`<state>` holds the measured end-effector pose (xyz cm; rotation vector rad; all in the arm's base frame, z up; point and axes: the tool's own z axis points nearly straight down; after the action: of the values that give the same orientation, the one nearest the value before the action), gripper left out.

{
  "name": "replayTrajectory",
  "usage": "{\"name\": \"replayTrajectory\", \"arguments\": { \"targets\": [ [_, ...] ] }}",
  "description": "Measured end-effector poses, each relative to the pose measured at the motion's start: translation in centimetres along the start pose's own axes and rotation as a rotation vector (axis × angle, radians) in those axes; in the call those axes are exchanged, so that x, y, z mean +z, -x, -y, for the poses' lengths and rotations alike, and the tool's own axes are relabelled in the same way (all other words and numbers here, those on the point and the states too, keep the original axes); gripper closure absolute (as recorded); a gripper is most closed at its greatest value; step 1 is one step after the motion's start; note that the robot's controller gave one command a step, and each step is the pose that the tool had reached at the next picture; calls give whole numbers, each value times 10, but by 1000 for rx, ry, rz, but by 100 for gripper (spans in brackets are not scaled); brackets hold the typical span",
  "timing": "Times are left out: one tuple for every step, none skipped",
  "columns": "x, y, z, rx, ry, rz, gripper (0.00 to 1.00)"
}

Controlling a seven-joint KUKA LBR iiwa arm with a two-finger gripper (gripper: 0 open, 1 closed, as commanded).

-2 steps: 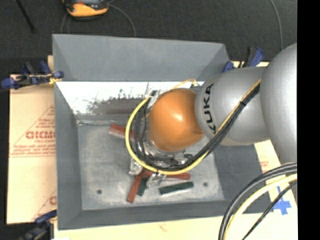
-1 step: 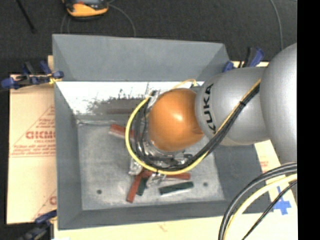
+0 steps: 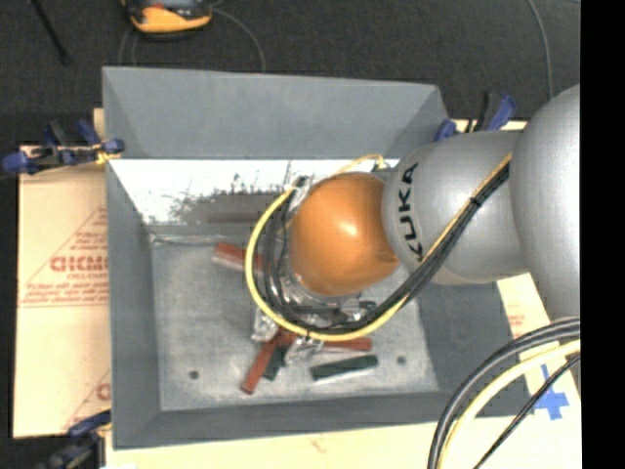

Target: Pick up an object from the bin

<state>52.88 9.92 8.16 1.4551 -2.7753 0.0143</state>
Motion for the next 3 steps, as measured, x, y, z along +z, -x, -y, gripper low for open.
{"name": "replayTrajectory", "arguments": {
  "targets": [
    [-3, 0, -1, 2, 0, 12, 100],
    [-12, -1, -3, 1, 8, 8, 100],
    [-33, -1, -3, 2, 8, 9, 100]
  ]
}}
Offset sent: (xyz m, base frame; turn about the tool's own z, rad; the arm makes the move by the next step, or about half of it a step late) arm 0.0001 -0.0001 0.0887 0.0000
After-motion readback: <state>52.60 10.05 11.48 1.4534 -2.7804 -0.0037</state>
